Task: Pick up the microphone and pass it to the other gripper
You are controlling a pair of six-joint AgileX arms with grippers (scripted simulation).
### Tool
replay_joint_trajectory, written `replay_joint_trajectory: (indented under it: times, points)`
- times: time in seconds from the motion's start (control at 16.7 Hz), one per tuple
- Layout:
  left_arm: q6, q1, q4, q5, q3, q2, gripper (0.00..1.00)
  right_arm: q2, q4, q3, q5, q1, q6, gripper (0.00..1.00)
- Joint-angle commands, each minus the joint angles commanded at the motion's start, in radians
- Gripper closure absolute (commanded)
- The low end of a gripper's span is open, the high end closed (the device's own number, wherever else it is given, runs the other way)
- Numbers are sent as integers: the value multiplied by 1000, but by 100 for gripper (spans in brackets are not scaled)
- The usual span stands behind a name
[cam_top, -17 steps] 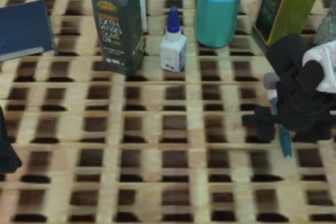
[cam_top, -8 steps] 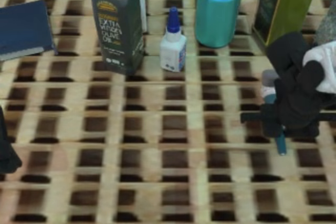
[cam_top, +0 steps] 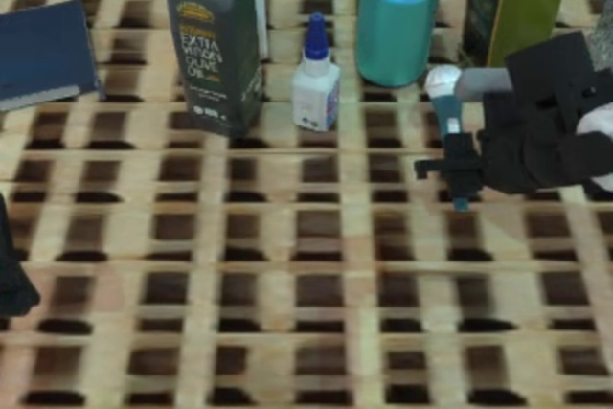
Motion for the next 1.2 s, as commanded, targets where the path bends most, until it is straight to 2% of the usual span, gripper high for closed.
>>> replay_joint_trajectory:
  times: [0.42, 0.66, 0.84, 1.08, 1.2]
  points:
    - [0, 0, 0, 0, 0, 0, 0, -154, 603, -171, -188, -7, -147, 100]
    - [0, 0, 0, 0, 0, 0, 0, -250, 838, -236, -269, -12, -217, 100]
    - [0, 0, 0, 0, 0, 0, 0, -289, 906, -256, -296, -14, -243, 100]
    - [0, 0, 0, 0, 0, 0, 0, -287, 906, -252, -296, -10, -241, 100]
    - [0, 0, 0, 0, 0, 0, 0, -280, 919, -250, -281, 6, -240, 100]
